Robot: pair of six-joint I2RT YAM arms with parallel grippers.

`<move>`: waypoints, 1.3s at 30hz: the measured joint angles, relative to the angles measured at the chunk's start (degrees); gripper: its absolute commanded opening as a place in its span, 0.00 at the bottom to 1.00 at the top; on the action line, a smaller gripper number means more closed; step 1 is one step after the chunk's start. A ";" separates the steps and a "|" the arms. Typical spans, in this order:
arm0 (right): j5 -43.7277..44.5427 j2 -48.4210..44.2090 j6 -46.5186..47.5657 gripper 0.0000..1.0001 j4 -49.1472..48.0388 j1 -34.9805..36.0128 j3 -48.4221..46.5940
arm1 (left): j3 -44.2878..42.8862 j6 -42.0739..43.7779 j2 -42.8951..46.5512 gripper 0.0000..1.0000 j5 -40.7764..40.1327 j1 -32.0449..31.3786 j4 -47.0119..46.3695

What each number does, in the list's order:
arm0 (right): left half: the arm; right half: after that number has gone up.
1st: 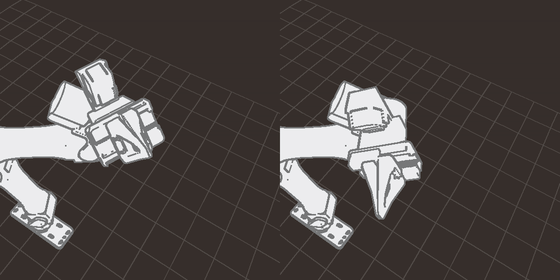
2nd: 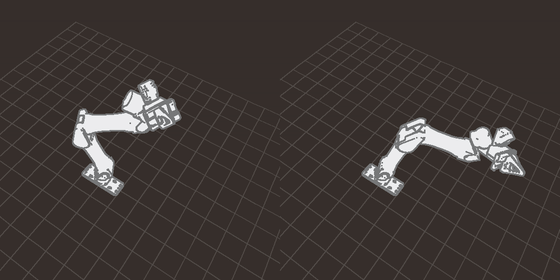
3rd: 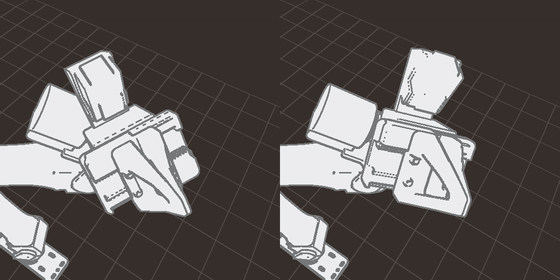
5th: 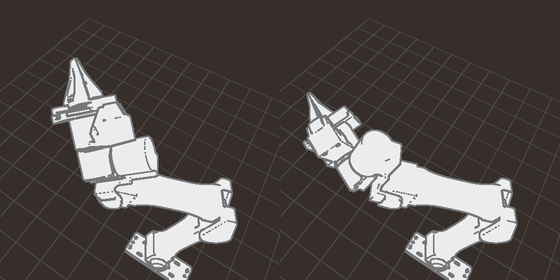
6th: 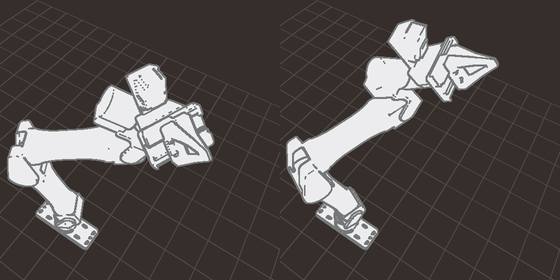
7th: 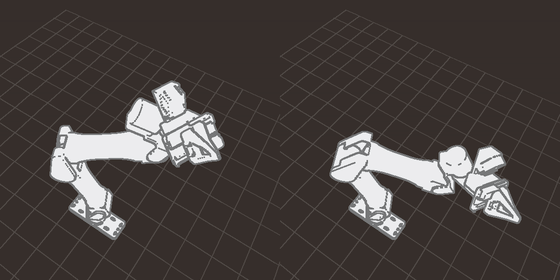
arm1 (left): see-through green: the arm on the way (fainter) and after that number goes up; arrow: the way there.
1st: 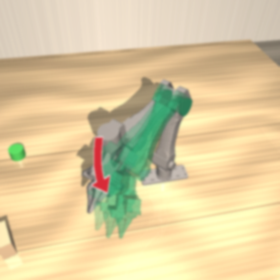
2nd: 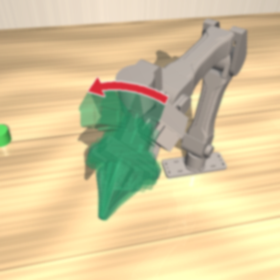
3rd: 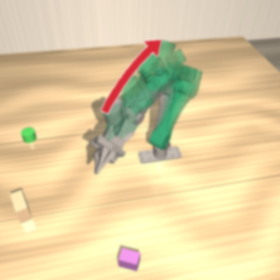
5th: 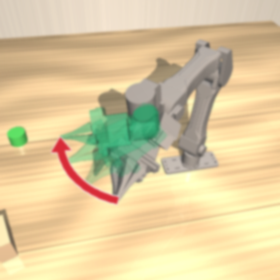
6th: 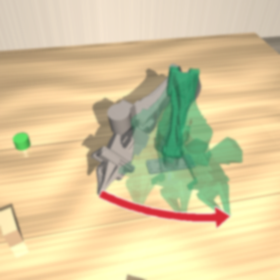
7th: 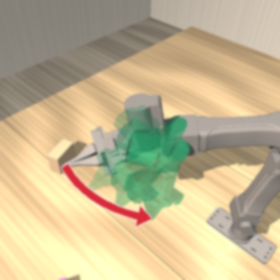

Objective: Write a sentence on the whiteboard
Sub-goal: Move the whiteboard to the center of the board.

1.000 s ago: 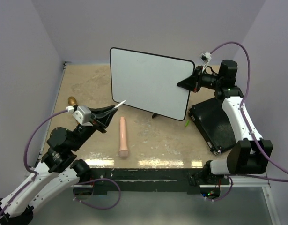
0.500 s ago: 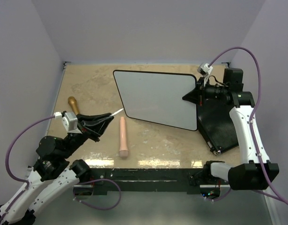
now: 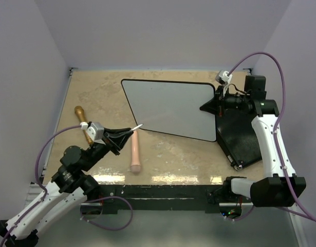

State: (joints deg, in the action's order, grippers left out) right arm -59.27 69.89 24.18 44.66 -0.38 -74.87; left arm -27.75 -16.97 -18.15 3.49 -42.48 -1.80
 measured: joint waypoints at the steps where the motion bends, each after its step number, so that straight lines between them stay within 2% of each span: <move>1: -0.66 0.63 0.96 0.00 -0.13 -0.04 0.00 | 1.03 0.00 -0.72 0.00 -0.63 0.00 -1.29; 7: -3.63 3.28 4.11 0.00 -0.52 -1.29 0.00 | 3.43 0.68 -5.49 0.00 -3.34 0.33 -7.26; 12: -5.31 5.16 4.52 0.00 -1.01 -2.78 0.22 | 3.48 1.55 -9.14 0.00 -3.30 3.37 -12.44; 17: -7.43 7.80 4.52 0.00 -1.73 -4.59 0.44 | 3.93 0.37 -13.97 0.00 1.86 11.21 -18.99; 21: -8.81 8.72 4.79 0.00 -2.34 -5.57 1.55 | 6.73 -3.76 -18.29 0.00 8.24 18.82 -27.08; 25: -9.92 9.42 5.95 0.00 -2.49 -6.19 2.23 | 8.87 -7.93 -23.06 0.00 13.22 23.54 -32.94; 39: -12.44 12.00 10.91 0.00 -0.83 -6.45 2.23 | 10.29 -12.00 -24.26 0.00 17.09 24.52 -39.98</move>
State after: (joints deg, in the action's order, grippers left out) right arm -71.70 81.89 35.09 43.83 -6.83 -72.64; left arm -17.45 -28.97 -42.41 20.58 -17.96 -41.78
